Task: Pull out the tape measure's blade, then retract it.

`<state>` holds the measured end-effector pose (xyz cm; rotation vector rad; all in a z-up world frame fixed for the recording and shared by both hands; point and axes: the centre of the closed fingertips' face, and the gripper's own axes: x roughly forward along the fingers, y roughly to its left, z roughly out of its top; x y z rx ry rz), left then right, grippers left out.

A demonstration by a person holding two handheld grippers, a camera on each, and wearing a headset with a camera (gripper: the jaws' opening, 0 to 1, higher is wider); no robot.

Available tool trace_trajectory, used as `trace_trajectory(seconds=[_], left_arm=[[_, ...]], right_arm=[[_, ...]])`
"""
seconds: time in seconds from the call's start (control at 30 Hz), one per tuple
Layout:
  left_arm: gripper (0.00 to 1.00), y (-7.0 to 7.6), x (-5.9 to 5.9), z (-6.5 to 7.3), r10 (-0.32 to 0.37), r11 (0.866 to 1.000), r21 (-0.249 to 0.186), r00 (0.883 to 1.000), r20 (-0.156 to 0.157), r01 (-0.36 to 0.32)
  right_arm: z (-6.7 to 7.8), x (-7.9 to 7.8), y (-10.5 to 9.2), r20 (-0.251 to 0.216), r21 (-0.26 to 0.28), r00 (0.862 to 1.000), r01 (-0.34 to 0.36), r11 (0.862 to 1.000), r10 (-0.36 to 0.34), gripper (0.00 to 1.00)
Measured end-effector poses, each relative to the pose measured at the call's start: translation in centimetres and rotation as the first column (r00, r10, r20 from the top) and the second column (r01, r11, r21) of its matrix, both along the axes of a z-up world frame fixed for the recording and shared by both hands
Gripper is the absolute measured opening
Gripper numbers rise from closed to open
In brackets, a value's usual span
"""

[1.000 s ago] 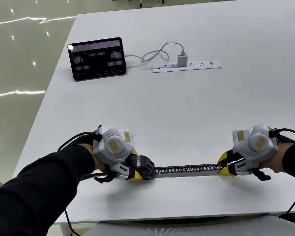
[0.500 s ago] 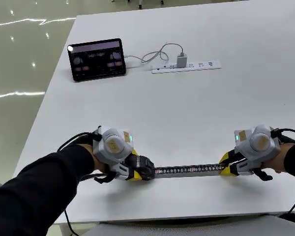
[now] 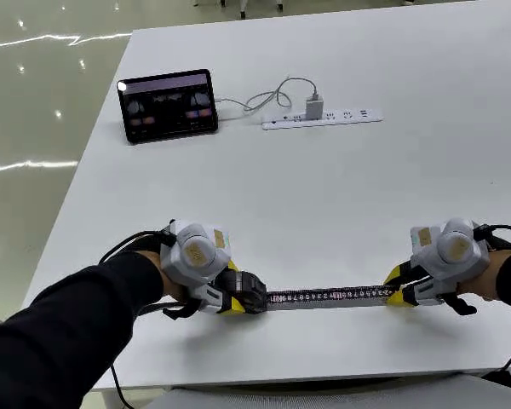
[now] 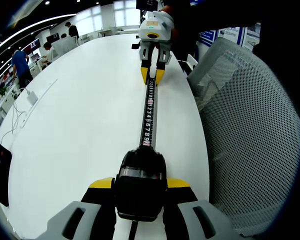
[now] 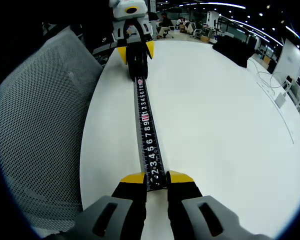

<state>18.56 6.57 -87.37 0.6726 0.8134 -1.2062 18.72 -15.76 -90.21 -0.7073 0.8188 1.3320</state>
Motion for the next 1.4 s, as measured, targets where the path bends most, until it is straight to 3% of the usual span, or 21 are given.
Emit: trace_trajectory(seconds=[1.4], left_arm=[[0.32, -0.1, 0.1, -0.1, 0.002, 1.000, -0.009, 1.000, -0.003, -0.002]], right_arm=[[0.1, 0.1, -1.4, -0.006, -0.020, 1.000, 0.013, 1.000, -0.013, 0.10]])
